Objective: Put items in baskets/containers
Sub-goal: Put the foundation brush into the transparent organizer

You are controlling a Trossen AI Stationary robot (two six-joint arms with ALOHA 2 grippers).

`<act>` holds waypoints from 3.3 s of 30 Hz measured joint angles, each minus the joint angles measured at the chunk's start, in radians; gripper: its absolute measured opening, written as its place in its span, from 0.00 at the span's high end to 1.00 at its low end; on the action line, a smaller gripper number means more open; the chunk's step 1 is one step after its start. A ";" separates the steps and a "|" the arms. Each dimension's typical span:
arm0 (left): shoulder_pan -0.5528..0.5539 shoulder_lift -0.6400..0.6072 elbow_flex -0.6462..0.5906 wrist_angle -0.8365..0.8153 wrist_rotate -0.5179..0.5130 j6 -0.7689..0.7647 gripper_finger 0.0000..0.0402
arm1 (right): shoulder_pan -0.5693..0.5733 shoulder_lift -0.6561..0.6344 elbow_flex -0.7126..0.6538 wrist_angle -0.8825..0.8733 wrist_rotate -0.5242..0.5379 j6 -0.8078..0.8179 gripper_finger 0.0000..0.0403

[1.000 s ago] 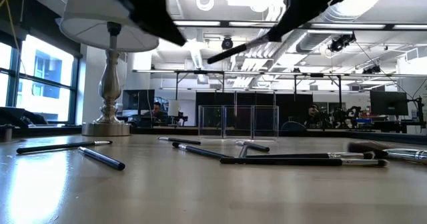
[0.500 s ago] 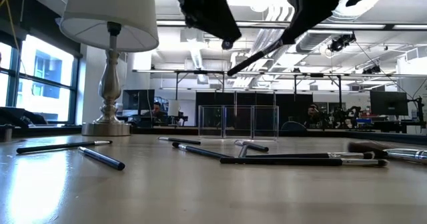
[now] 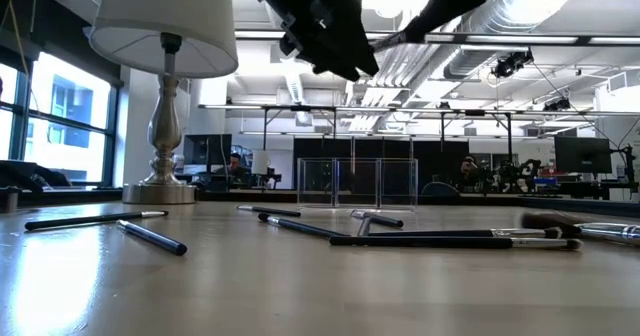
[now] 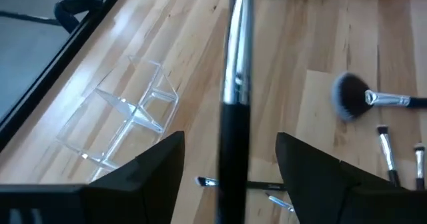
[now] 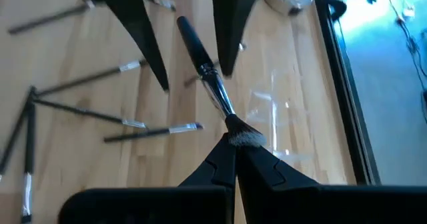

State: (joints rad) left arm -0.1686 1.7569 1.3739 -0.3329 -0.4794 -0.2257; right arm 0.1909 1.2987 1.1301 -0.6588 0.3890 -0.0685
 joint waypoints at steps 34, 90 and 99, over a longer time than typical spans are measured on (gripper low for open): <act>0.057 0.000 -0.002 0.099 0.124 -0.095 0.92 | -0.002 -0.016 0.000 0.027 0.003 -0.040 0.86; 0.341 0.213 -0.502 1.515 -0.028 -0.007 0.92 | 0.002 -0.285 0.000 -0.325 0.054 0.341 0.68; 0.359 0.213 -0.501 1.418 -0.078 -0.024 0.91 | 0.001 -0.287 0.000 -0.322 0.080 0.341 0.68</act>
State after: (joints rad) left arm 0.1905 1.9699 0.8730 1.0849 -0.5572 -0.2499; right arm 0.1919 1.0119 1.1305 -0.9806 0.4691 0.2728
